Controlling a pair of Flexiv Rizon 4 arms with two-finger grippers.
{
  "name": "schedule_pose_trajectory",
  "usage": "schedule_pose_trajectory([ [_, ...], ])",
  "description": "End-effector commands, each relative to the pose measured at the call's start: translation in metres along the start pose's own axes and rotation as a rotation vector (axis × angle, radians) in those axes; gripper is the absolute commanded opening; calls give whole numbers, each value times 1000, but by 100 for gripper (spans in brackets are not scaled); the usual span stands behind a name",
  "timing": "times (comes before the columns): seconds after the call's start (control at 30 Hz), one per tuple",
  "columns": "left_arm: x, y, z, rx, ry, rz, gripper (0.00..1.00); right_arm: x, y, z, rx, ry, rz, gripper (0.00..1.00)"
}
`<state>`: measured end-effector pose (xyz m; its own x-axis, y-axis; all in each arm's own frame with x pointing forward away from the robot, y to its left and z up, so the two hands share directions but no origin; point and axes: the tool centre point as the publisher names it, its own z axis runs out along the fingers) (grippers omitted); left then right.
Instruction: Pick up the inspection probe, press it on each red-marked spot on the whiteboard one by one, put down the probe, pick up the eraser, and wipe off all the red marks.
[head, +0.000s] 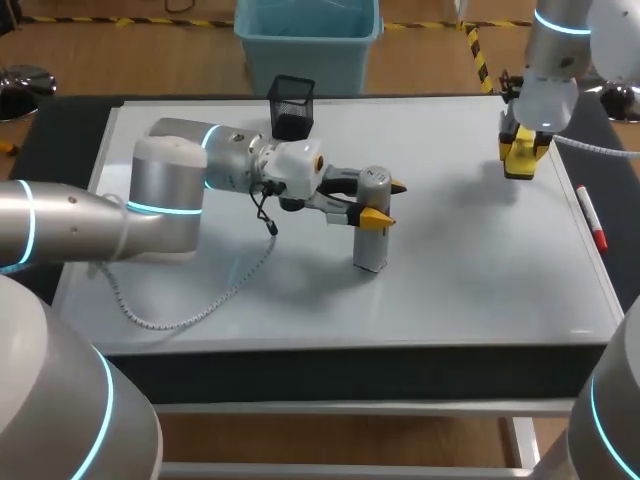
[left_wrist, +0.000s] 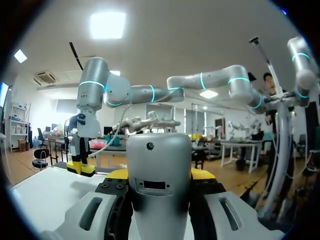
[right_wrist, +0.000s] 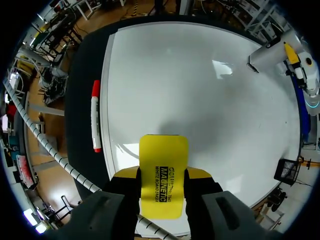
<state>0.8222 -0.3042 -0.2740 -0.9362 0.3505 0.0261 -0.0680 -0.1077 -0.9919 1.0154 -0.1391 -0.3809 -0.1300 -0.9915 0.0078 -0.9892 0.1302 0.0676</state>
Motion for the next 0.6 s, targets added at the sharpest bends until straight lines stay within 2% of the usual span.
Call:
schedule_pose_trajectory([
  [0.03,-3,2,1,2,4,-4,0,1,-1,-1,0,2,-3,0],
  [0.6,-8,7,1,-4,5,-21,0,1,-1,-1,0,2,-3,0],
])
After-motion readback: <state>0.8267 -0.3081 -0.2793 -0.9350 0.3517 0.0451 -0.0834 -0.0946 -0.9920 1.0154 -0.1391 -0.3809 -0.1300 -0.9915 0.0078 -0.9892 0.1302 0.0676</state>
